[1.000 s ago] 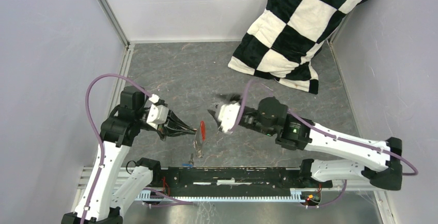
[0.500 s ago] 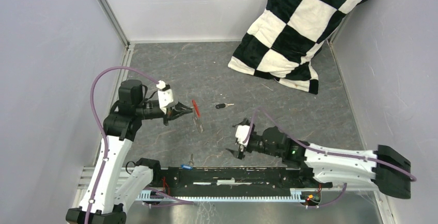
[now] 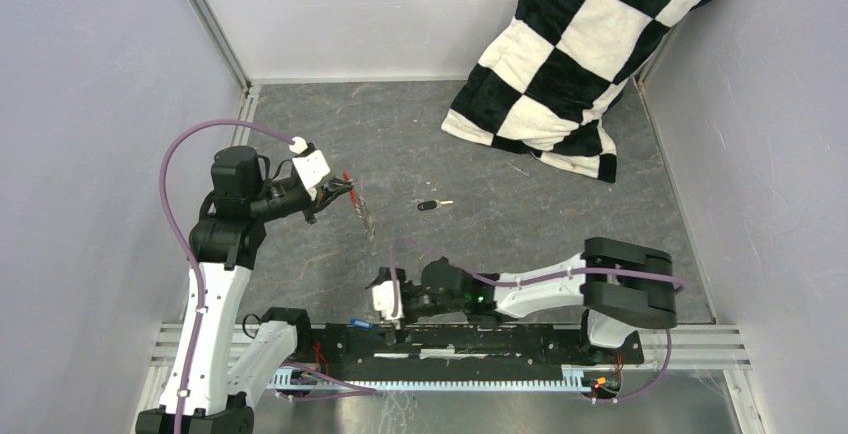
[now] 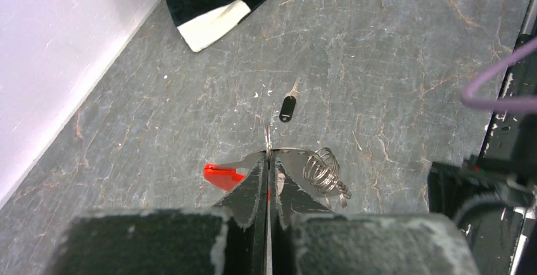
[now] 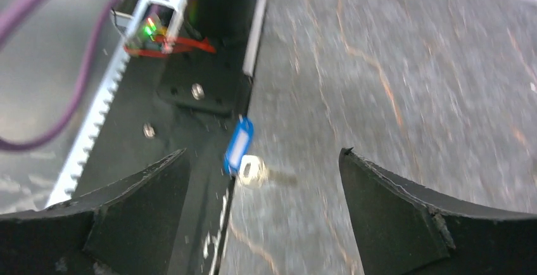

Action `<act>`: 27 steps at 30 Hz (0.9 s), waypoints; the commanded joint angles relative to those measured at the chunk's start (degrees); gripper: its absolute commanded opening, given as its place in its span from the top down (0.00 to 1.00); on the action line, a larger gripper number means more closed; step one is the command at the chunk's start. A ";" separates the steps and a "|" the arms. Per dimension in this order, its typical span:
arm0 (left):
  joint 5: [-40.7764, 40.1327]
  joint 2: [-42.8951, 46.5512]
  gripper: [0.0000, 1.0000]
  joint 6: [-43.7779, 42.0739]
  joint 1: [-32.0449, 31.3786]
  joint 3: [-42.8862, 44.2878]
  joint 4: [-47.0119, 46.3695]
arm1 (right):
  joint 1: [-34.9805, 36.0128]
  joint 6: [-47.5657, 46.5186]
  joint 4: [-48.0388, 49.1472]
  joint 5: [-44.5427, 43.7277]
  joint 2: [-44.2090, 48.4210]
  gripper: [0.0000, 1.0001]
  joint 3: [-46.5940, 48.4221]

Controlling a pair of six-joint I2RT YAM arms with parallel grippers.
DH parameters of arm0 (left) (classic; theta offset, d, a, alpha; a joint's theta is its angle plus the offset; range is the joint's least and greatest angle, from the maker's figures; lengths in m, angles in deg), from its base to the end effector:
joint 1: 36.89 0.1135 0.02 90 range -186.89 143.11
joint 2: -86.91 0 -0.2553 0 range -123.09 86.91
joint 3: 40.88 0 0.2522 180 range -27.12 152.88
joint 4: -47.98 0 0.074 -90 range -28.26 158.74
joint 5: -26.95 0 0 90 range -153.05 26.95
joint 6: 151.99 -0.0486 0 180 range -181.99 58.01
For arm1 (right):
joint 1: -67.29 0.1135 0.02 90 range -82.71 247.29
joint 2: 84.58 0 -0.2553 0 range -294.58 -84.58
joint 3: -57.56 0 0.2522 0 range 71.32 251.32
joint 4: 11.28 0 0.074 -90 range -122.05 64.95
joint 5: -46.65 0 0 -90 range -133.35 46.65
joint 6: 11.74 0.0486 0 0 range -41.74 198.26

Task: Put the keys on the keyring

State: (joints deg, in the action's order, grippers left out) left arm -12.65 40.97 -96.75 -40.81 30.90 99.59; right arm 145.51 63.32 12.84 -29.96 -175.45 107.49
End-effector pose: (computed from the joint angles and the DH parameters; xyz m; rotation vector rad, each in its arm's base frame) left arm 0.1610 -0.0486 0.3612 1.1018 1.5280 -0.5180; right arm 0.0565 0.3258 0.1684 -1.5468 1.2277 0.9628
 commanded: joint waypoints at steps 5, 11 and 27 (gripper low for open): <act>-1.04 0.13 0.98 -1.33 0.45 2.63 2.66 | 3.43 -5.06 0.42 5.49 -10.25 0.22 10.67; -0.05 0.17 0.98 -0.79 0.47 2.58 1.99 | 3.50 -6.43 -3.78 2.61 -14.98 0.32 13.51; 0.67 0.56 0.98 -0.46 0.48 2.81 1.43 | 0.32 -8.35 -7.74 -5.19 -18.69 0.90 17.00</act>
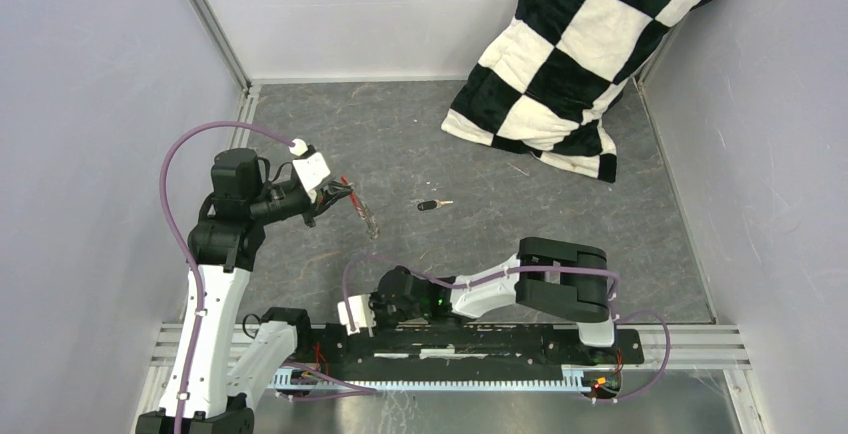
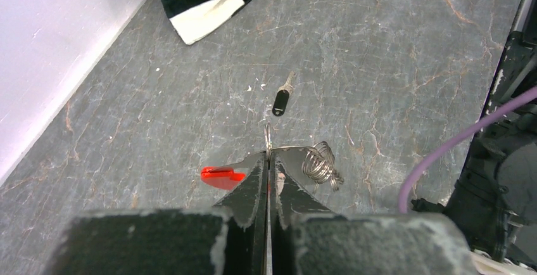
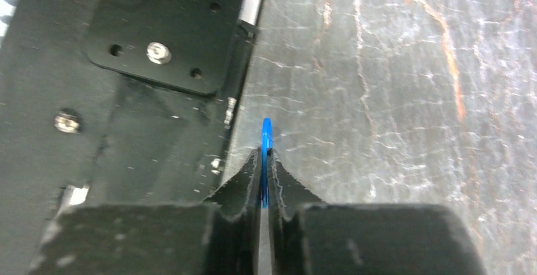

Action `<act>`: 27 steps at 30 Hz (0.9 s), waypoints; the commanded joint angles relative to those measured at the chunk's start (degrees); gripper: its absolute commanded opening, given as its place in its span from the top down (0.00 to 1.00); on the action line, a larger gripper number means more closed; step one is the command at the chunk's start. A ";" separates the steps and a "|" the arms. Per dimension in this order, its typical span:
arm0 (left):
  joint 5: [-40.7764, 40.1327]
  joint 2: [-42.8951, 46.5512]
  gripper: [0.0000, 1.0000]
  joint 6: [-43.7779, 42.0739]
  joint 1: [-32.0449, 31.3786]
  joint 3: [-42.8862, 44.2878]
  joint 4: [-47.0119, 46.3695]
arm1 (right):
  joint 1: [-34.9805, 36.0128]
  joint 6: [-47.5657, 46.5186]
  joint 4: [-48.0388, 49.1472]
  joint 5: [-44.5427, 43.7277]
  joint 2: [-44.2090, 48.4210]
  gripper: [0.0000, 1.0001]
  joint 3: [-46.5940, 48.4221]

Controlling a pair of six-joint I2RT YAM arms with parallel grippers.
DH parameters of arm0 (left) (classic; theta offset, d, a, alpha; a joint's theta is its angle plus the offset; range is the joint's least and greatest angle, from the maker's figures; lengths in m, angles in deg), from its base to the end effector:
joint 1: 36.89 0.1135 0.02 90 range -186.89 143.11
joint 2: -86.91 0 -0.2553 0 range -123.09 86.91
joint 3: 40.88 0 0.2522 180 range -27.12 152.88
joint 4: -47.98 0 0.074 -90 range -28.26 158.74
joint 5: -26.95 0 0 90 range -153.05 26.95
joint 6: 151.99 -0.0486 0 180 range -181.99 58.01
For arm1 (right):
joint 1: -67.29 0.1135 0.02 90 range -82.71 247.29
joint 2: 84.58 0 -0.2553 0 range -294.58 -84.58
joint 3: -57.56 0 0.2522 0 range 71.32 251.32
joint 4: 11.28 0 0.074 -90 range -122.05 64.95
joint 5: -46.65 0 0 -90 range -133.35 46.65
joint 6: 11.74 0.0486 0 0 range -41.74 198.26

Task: Put the keys on the keyring

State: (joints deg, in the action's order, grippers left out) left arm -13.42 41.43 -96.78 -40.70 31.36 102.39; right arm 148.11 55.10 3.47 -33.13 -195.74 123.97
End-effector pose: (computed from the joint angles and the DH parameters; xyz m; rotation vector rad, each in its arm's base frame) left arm 0.1568 -0.0476 0.3601 1.0935 1.5658 -0.5223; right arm 0.0548 0.3931 0.1131 -1.7894 1.2555 0.7788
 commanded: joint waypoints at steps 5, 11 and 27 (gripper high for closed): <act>1.47 0.03 0.98 -0.57 0.37 1.62 -1.73 | -7.31 1.41 2.40 -2.57 8.39 1.00 -2.83; 1.80 0.09 0.98 -0.27 0.38 0.56 -2.21 | -13.87 5.35 6.58 -3.72 16.59 1.00 -13.82; 3.17 1.38 0.98 0.16 0.34 -1.07 -2.05 | -21.06 18.99 14.25 -7.70 25.26 0.49 -27.37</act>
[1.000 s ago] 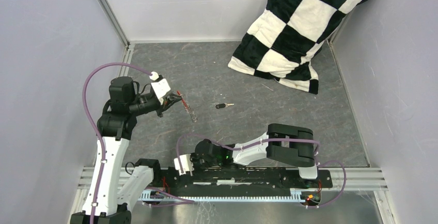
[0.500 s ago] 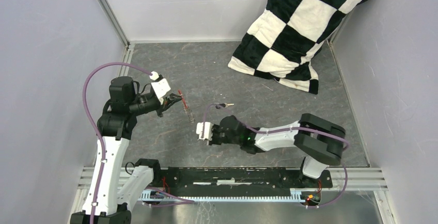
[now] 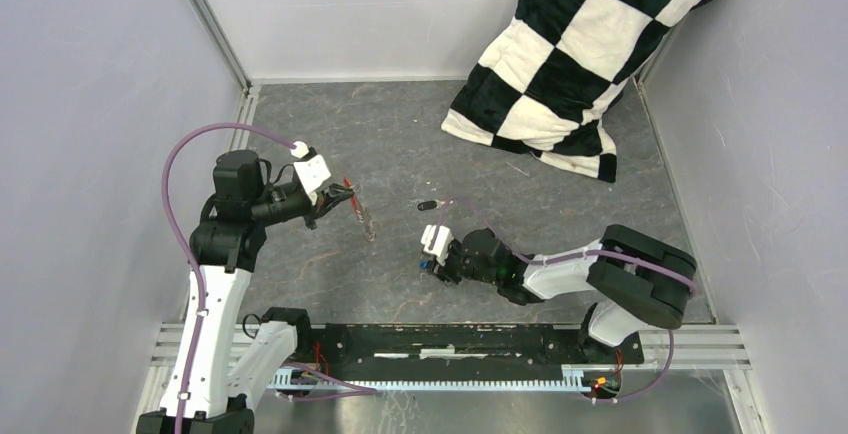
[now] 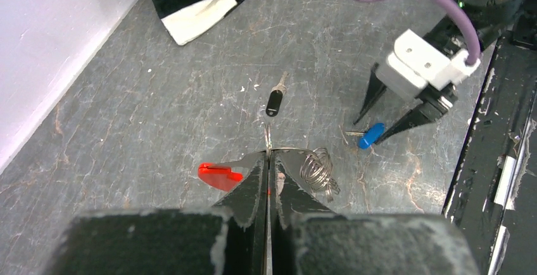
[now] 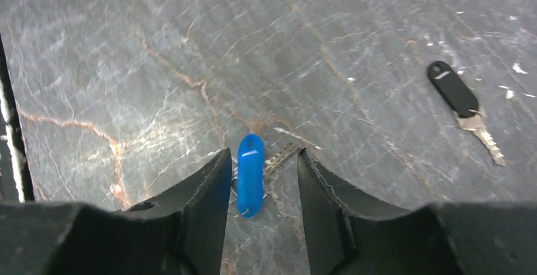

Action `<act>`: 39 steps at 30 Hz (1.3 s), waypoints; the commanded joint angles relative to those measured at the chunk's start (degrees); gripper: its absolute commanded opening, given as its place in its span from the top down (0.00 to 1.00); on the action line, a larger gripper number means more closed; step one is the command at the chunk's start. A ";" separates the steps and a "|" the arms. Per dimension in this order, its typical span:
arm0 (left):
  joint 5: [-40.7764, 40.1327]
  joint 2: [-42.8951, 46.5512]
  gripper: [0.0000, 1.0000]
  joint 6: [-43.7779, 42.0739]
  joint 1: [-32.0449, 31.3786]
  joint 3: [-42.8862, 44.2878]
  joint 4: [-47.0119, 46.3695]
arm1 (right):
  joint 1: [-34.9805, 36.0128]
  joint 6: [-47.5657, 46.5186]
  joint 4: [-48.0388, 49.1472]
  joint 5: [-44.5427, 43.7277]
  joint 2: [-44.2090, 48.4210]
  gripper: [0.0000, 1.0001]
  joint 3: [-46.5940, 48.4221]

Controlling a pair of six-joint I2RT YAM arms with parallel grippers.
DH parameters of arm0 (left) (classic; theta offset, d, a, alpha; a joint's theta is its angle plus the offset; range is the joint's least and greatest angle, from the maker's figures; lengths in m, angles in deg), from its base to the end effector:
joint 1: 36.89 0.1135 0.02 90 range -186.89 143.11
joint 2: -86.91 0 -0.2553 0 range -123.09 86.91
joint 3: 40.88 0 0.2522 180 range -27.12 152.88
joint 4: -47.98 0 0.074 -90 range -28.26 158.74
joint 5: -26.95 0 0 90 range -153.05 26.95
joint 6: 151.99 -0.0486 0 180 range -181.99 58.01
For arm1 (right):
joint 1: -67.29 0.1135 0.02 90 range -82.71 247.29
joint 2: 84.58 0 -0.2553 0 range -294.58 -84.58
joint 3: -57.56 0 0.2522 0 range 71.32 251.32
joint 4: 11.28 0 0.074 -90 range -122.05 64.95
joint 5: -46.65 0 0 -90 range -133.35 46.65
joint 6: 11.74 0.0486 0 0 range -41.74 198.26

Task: Put the keys on the keyring

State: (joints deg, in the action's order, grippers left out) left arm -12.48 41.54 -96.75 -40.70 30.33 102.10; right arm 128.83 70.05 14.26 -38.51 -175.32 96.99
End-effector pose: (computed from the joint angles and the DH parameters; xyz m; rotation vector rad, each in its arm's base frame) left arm 0.1571 -0.0481 0.3554 1.0987 1.5663 -0.5447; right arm 0.1352 0.2580 0.1187 -1.2371 1.6783 0.6658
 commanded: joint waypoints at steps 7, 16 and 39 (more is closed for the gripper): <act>2.65 1.33 0.98 0.64 0.38 -0.38 -2.07 | -5.51 5.84 -9.76 -13.18 19.37 0.29 3.60; 3.05 1.33 0.98 2.12 0.37 -0.45 -2.48 | -5.78 18.03 -14.41 -5.42 17.04 0.23 -1.19; 4.18 1.73 0.98 1.19 0.37 -0.77 -1.66 | -5.66 35.93 -1.08 3.85 6.61 0.47 -6.10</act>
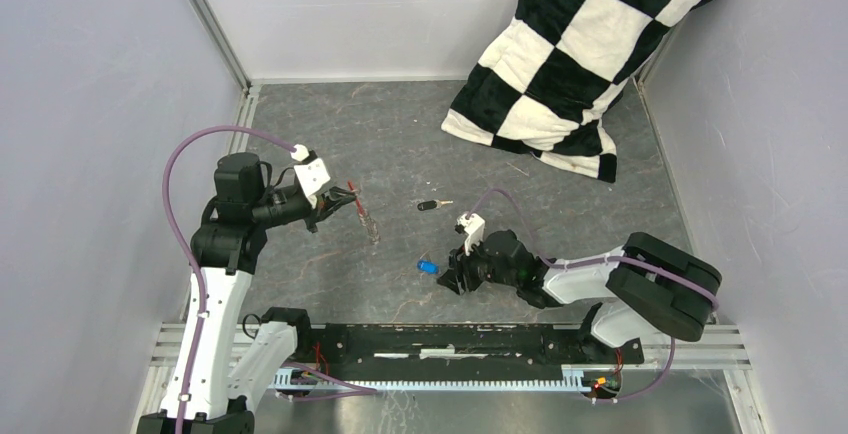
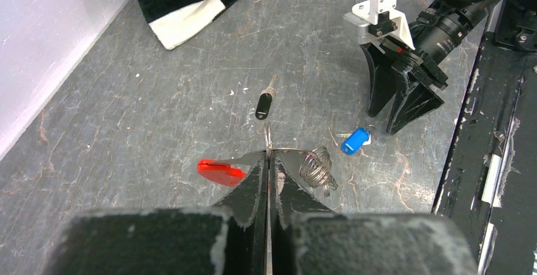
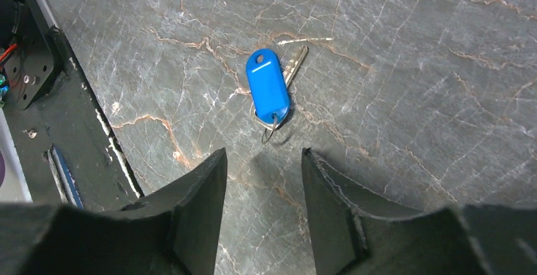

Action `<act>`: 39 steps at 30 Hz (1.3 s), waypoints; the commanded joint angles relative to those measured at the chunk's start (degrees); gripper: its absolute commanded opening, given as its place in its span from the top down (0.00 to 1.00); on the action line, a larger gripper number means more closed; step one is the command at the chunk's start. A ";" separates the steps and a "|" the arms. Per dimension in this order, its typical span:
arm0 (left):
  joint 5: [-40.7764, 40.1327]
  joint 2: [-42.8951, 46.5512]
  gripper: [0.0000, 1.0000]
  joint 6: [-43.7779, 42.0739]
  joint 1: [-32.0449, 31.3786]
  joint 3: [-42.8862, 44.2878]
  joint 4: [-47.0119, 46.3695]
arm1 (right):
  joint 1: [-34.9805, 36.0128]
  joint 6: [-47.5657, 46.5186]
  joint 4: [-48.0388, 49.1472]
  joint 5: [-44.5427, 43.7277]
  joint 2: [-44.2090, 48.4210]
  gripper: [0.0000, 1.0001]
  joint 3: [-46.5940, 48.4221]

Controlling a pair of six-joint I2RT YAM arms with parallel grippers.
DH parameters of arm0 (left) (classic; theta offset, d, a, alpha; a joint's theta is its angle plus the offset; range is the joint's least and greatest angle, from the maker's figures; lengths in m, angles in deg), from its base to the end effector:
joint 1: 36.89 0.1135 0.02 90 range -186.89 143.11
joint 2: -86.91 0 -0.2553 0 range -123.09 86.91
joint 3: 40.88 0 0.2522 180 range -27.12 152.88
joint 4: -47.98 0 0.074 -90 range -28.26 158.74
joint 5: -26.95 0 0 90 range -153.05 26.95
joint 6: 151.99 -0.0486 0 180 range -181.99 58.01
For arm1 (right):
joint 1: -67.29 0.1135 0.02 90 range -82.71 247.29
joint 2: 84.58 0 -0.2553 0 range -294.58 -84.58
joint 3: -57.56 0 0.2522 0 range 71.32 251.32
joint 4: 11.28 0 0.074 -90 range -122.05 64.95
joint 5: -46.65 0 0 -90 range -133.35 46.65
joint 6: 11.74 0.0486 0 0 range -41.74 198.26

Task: Put the keys on the keyring

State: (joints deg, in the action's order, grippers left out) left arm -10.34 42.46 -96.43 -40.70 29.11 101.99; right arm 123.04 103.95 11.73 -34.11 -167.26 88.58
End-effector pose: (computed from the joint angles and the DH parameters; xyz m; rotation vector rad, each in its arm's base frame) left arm 0.1533 -0.0490 0.3517 1.1083 1.5505 -0.5861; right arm 0.1348 0.2118 0.1104 -0.6819 2.1271 1.0000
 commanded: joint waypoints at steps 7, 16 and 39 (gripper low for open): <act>1.81 1.45 0.98 0.17 0.34 0.55 -1.07 | 0.05 3.77 0.58 -1.41 -4.49 0.63 4.53; 1.48 1.73 0.98 -0.49 0.30 0.54 -0.71 | 0.24 3.58 0.03 -2.27 -6.19 0.74 6.19; 5.22 2.15 0.98 0.05 0.38 -2.09 0.31 | 6.96 -28.77 -2.38 -16.18 9.94 1.00 3.54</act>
State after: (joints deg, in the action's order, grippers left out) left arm -9.29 44.30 -96.45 -40.70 27.71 102.43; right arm 127.10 89.04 8.84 -43.79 -161.49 93.08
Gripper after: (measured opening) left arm 0.025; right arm 0.010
